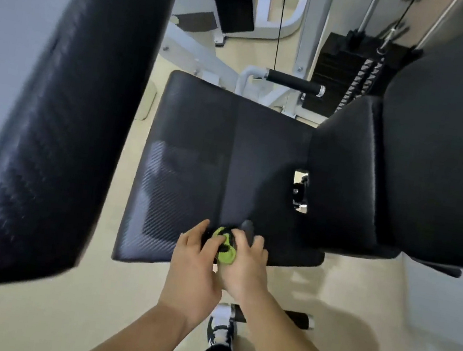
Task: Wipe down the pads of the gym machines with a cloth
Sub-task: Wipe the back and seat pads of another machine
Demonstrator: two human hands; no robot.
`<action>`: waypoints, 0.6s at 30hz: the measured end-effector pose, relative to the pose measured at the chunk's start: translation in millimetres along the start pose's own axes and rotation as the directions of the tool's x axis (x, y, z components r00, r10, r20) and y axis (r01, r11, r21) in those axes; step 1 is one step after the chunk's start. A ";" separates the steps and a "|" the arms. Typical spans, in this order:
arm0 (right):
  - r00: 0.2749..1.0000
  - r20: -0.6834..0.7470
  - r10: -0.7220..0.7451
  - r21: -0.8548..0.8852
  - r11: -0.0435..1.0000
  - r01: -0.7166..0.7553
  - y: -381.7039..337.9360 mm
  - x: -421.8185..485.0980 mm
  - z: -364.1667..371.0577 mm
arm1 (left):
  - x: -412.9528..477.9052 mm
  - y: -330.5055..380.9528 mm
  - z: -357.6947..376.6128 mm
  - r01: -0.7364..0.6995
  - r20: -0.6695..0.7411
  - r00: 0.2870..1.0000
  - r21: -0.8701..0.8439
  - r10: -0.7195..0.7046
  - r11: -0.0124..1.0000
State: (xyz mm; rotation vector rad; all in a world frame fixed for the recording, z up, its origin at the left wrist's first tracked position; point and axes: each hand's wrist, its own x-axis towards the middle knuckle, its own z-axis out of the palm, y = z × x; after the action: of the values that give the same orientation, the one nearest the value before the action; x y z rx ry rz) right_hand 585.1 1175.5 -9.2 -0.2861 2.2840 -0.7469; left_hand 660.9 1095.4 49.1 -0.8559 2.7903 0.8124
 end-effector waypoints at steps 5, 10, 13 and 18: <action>0.977 0.206 -0.047 0.348 0.937 -0.028 -11.1 -66.1 -6.4 | -49.9 -10.9 -23.0 0.058 0.140 0.989 -0.148 -0.038 0.987; 0.963 0.263 0.064 0.798 0.547 -0.255 -22.0 -140.7 -31.8 | -87.0 0.0 -73.2 0.272 0.311 0.942 -0.495 -0.124 0.825; 0.941 0.328 0.086 0.816 0.475 -0.328 -22.6 -181.8 -42.3 | -122.4 13.8 -96.1 0.370 0.437 0.896 -0.639 -0.078 0.674; 0.874 0.483 -0.060 0.769 0.507 -0.390 -56.3 -248.7 -61.1 | -175.2 30.5 -124.1 0.344 0.344 0.929 -0.680 -0.132 0.647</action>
State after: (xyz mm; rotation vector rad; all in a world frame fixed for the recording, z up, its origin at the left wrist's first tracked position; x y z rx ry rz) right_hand 723.2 1255.6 198.7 0.2323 1.2324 -1.4268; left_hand 796.3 1137.3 213.2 -1.0724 1.9973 1.8878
